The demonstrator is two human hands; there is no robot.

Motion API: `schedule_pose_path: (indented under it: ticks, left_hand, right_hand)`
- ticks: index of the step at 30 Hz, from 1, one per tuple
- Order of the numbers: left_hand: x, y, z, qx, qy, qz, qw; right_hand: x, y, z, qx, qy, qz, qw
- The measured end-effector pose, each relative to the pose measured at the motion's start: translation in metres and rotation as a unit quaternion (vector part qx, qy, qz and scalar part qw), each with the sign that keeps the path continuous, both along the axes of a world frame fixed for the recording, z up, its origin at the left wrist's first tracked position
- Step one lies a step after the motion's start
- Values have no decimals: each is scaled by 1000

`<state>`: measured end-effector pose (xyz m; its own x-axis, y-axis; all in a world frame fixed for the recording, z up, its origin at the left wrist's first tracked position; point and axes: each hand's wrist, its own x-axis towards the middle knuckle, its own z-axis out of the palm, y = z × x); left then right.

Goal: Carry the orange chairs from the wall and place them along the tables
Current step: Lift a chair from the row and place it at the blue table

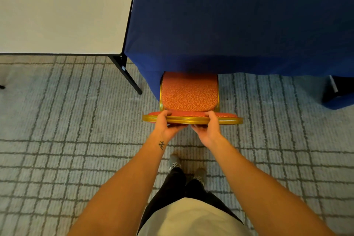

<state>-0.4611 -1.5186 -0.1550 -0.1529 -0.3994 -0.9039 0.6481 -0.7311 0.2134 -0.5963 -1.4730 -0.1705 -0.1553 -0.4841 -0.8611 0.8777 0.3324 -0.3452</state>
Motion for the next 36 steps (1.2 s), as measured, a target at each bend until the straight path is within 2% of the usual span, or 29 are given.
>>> schedule_pose_path:
  ticks: [5, 18, 36]
  left_hand:
    - [-7, -33, -1, -9, -4, 2, 1000]
    - [-39, -157, -11, -63, 2, -37, 997]
    - [-66, -291, -21, -78, -4, -51, 996]
  right_hand:
    - [-8, -29, -7, -9, 14, 28, 999]
    - [-46, -154, -17, -45, 52, 23, 997]
    - [-68, -286, -27, -35, 80, 3, 996]
